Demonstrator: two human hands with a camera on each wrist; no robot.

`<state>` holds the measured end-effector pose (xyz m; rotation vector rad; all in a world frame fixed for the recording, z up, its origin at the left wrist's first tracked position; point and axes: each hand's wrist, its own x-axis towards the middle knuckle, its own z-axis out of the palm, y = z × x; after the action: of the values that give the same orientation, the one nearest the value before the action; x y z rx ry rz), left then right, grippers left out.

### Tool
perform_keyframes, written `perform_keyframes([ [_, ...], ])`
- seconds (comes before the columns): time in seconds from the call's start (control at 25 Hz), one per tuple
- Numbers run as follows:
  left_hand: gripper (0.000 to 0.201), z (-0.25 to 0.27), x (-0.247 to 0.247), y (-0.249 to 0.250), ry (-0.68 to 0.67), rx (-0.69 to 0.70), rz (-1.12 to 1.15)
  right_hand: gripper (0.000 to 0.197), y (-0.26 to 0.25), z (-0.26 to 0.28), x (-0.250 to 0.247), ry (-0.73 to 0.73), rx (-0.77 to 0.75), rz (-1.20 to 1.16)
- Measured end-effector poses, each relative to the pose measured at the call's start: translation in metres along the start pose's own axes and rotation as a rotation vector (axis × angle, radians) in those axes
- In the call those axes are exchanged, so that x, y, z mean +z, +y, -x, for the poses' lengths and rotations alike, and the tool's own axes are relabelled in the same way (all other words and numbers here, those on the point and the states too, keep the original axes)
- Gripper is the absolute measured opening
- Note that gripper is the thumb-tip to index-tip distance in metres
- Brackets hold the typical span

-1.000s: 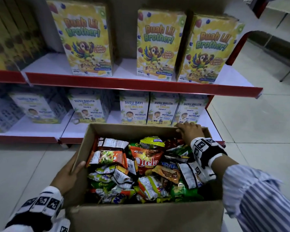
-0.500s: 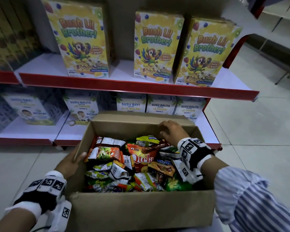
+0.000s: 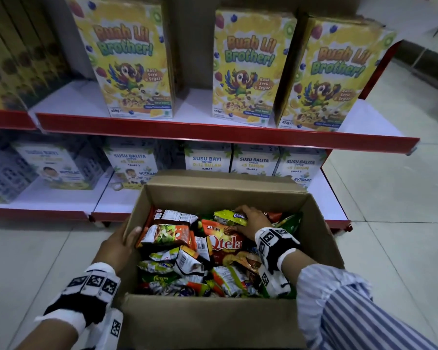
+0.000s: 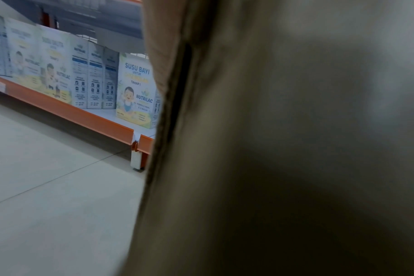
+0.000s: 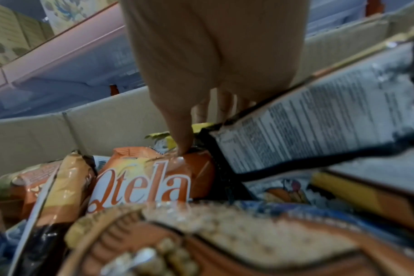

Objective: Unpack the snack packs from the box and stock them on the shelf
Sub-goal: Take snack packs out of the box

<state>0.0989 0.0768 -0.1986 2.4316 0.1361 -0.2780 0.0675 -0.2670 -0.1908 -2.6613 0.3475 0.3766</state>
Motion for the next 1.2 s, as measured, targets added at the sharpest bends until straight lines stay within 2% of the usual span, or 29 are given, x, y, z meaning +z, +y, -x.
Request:
perform_keyframes([
  [0.16, 0.051, 0.005, -0.001, 0.007, 0.010, 0.012, -0.074, 0.043, 0.004, 0.007, -0.001, 0.052, -0.034, -0.075],
  [0.28, 0.055, 0.010, -0.003, 0.012, 0.030, 0.078, -0.133, 0.039, -0.002, 0.015, -0.010, 0.063, -0.073, -0.084],
  [0.4, 0.057, 0.014, -0.005, 0.017, 0.129, 0.175, -0.302, 0.035, -0.009, 0.024, -0.035, 0.158, -0.118, -0.202],
  [0.48, 0.056, 0.019, -0.010, 0.028, 0.209, 0.222, -0.304, 0.033, -0.015, 0.034, -0.057, 0.215, -0.139, -0.285],
  [0.56, 0.055, 0.031, -0.016, 0.051, 0.239, 0.351, -0.151, 0.032, -0.020, 0.045, -0.077, 0.238, -0.148, -0.368],
  [0.68, 0.046, 0.064, -0.018, 0.103, 0.133, 0.668, 0.096, 0.014, -0.034, 0.065, -0.098, 0.277, -0.172, -0.621],
  [0.76, 0.040, 0.090, -0.011, 0.137, 0.058, 0.799, 0.203, 0.010, -0.048, 0.084, -0.105, 0.314, -0.201, -0.778],
  [0.84, 0.046, 0.110, -0.001, 0.165, -0.057, 0.769, 0.372, 0.013, -0.060, 0.105, -0.109, 0.329, -0.267, -0.880],
  [0.92, 0.068, 0.120, 0.010, 0.183, -0.195, 0.700, 0.545, 0.014, -0.068, 0.123, -0.112, 0.286, -0.328, -0.988],
  [1.0, 0.082, 0.125, 0.019, 0.196, -0.187, 0.653, 0.659, 0.023, -0.065, 0.141, -0.115, 0.194, -0.384, -1.111],
  [1.08, 0.071, 0.119, 0.019, 0.199, -0.093, 0.592, 0.730, 0.032, -0.065, 0.147, -0.117, 0.146, -0.445, -1.263],
  [1.12, 0.068, 0.117, 0.020, 0.199, -0.079, 0.555, 0.760, 0.032, -0.060, 0.148, -0.116, 0.191, -0.464, -1.307],
  [1.2, 0.074, 0.111, 0.016, 0.192, -0.104, 0.535, 0.802, 0.032, -0.057, 0.147, -0.119, 0.311, -0.440, -1.226],
])
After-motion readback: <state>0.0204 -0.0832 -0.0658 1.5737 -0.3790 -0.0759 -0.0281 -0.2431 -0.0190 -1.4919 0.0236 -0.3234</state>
